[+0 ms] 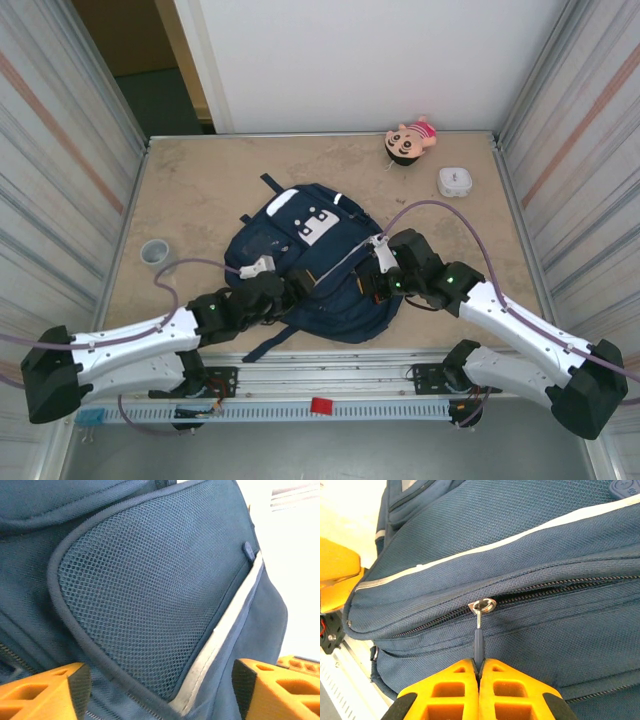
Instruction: Pack books, pencil case, and school supplies into a backpack
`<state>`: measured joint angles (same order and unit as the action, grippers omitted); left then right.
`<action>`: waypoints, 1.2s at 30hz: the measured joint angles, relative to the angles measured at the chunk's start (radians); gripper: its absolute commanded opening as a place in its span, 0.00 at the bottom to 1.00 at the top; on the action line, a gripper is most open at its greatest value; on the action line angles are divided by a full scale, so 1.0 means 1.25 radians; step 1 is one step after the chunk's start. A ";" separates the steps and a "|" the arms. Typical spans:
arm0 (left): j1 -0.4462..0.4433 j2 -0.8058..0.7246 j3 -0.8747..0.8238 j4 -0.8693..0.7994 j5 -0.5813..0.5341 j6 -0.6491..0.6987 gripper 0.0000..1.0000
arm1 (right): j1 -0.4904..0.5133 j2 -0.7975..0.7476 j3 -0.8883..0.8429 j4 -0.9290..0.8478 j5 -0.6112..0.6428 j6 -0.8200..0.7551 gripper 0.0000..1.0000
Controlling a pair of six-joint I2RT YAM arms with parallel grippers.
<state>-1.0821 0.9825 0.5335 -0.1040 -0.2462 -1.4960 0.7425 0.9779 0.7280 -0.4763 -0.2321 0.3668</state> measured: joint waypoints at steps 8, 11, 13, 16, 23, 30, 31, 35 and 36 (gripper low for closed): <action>0.002 0.019 -0.010 -0.003 -0.040 -0.045 0.15 | 0.028 0.003 -0.010 0.013 -0.004 0.009 0.00; 0.032 -0.013 -0.010 -0.053 -0.041 -0.027 0.09 | 0.073 0.004 -0.023 0.030 -0.006 0.020 0.00; 0.080 -0.040 -0.010 -0.085 -0.025 0.004 0.08 | 0.111 0.020 -0.024 0.044 -0.005 0.031 0.00; 0.175 -0.067 -0.010 -0.112 0.026 0.058 0.08 | 0.167 0.065 -0.024 0.086 0.005 0.056 0.00; 0.349 -0.069 -0.002 -0.153 0.146 0.192 0.37 | 0.251 0.201 0.009 0.193 0.045 0.115 0.00; 0.327 -0.152 0.003 -0.185 0.161 0.199 0.57 | 0.260 0.242 0.039 0.195 0.054 0.121 0.00; 0.316 -0.170 0.001 -0.187 0.161 0.194 0.57 | 0.260 0.242 0.039 0.195 0.056 0.121 0.00; 0.289 -0.175 -0.006 -0.189 0.161 0.182 0.58 | 0.260 0.243 0.046 0.192 0.061 0.120 0.00; 0.285 -0.167 -0.008 -0.188 0.161 0.179 0.58 | 0.260 0.244 0.048 0.192 0.061 0.120 0.00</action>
<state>-0.7254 0.7738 0.5232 -0.3393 -0.0452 -1.2724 1.0676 1.2827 0.7876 -0.2363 -0.1558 0.5163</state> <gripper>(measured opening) 0.576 0.049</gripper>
